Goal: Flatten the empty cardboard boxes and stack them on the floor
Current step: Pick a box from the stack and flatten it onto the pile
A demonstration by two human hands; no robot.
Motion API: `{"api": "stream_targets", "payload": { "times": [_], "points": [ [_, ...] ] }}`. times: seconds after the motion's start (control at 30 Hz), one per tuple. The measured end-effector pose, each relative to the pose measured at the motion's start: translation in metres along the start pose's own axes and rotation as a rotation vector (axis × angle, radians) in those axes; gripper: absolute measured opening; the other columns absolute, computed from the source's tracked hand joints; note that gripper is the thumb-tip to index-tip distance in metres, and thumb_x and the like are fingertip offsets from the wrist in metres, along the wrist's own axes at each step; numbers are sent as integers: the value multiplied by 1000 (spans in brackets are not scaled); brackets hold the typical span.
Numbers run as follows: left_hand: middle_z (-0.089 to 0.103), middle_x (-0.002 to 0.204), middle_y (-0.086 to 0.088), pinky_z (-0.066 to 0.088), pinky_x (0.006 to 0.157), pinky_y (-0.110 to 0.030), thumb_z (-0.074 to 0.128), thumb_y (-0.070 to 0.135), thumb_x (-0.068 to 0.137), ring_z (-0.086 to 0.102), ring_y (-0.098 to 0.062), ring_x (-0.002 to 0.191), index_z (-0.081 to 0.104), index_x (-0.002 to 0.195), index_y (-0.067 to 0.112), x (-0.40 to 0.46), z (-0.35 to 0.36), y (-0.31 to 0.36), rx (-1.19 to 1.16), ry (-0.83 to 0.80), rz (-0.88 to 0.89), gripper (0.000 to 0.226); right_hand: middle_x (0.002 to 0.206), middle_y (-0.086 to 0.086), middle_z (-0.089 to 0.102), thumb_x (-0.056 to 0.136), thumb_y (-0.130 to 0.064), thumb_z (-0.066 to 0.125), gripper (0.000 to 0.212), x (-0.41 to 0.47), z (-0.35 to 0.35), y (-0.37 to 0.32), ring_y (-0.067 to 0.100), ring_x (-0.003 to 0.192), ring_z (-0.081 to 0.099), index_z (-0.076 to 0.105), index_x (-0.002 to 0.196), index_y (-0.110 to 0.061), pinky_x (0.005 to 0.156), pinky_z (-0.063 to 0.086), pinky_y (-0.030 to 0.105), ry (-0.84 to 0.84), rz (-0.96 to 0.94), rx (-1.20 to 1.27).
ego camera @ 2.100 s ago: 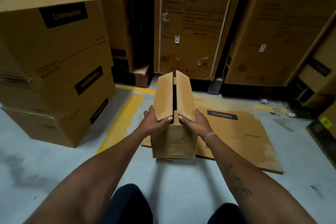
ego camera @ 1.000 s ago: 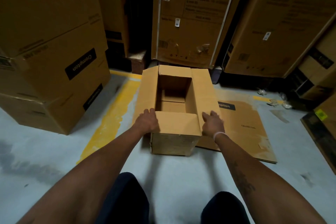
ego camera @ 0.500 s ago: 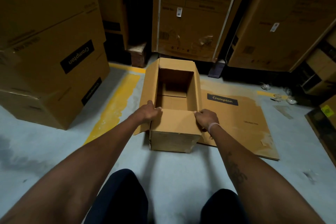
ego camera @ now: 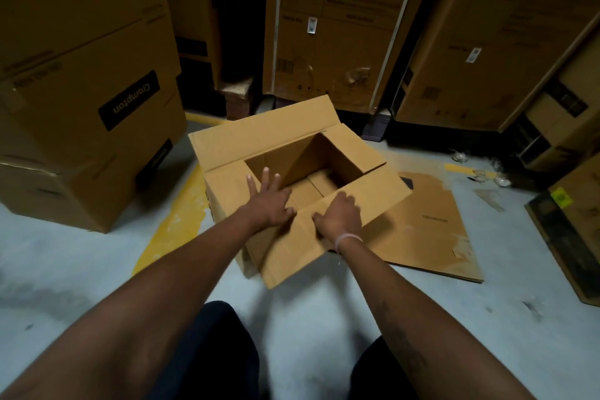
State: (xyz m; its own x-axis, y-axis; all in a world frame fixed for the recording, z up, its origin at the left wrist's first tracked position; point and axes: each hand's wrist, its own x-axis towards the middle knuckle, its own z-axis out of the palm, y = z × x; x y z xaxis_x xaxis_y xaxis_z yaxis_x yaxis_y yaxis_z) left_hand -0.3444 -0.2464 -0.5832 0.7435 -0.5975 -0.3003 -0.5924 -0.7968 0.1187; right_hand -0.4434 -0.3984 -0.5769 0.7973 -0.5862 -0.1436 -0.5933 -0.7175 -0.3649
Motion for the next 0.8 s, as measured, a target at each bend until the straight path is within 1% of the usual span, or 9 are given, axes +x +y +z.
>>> {"api": "stream_targets", "payload": {
  "times": [0.07, 0.17, 0.3, 0.37, 0.43, 0.5, 0.57, 0.67, 0.8],
  "points": [
    [7, 172, -17, -12, 115, -75, 40, 51, 105, -16, -46, 155, 36, 157, 17, -5, 8, 10, 31, 27, 97, 62, 157, 12, 34, 85, -56, 76, 77, 14, -11, 4, 40, 146, 30, 45, 147, -23, 114, 37, 52, 58, -261, -212],
    [36, 161, -17, -10, 119, -71, 40, 47, 106, -2, -40, 158, 50, 145, 14, -12, 21, 16, 41, 82, 256, 52, 173, 6, 8, 86, -75, 58, 87, 40, -24, 16, 35, 159, -10, 31, 160, -37, 120, -9, 67, -161, -496, -482],
    [64, 130, -14, -10, 119, -71, 39, 50, 107, 35, -32, 149, 58, 133, 13, -24, 22, 8, 150, 119, 309, 49, 162, 13, 30, 83, -88, 43, 90, 42, -14, 30, 39, 155, 11, 40, 152, -32, 120, -5, 70, -232, -458, -560],
    [73, 106, -10, -8, 119, -71, 38, 50, 107, 63, -27, 121, 64, 120, 12, -30, 13, -2, 263, 148, 296, 48, 152, 12, 39, 80, -91, 42, 89, 34, -2, 30, 40, 145, 28, 46, 144, -28, 121, 4, 68, -165, -487, -608],
    [75, 93, -8, 3, 125, -61, 38, 46, 108, 70, -25, 100, 68, 111, 13, -35, -1, -10, 281, 210, 250, 45, 147, 12, 42, 79, -94, 37, 90, 27, 9, 29, 38, 138, 35, 49, 140, -28, 122, 7, 65, -137, -511, -612],
    [75, 94, -8, 30, 120, -47, 39, 41, 107, 71, -26, 94, 70, 106, 15, -41, -18, -12, 316, 263, 155, 40, 145, 13, 44, 77, -97, 28, 96, 19, 15, 30, 38, 135, 37, 51, 139, -28, 121, 11, 63, -112, -533, -610],
    [74, 103, -5, 45, 99, -40, 47, 36, 104, 71, -24, 94, 69, 110, 19, -49, -33, -11, 388, 248, 3, 29, 144, 14, 46, 74, -101, 21, 103, 11, 17, 32, 38, 131, 40, 54, 136, -25, 116, 24, 58, -83, -548, -619],
    [65, 132, -10, 41, 105, -56, 58, 35, 100, 62, -34, 120, 58, 135, 16, -57, -44, -12, 380, 29, -269, 40, 141, 13, 50, 69, -104, 17, 110, 1, 16, 33, 36, 127, 43, 57, 133, -24, 103, 35, 51, -81, -544, -641],
    [-3, 171, -21, 23, 111, -78, 57, 58, 98, 1, -58, 152, 2, 165, 18, -52, -18, -47, 159, -107, -450, 95, 138, 10, 55, 77, -99, 10, 103, -10, 19, 38, 33, 128, 44, 56, 139, -30, 103, 33, 50, -125, -526, -541]
  ]
}}
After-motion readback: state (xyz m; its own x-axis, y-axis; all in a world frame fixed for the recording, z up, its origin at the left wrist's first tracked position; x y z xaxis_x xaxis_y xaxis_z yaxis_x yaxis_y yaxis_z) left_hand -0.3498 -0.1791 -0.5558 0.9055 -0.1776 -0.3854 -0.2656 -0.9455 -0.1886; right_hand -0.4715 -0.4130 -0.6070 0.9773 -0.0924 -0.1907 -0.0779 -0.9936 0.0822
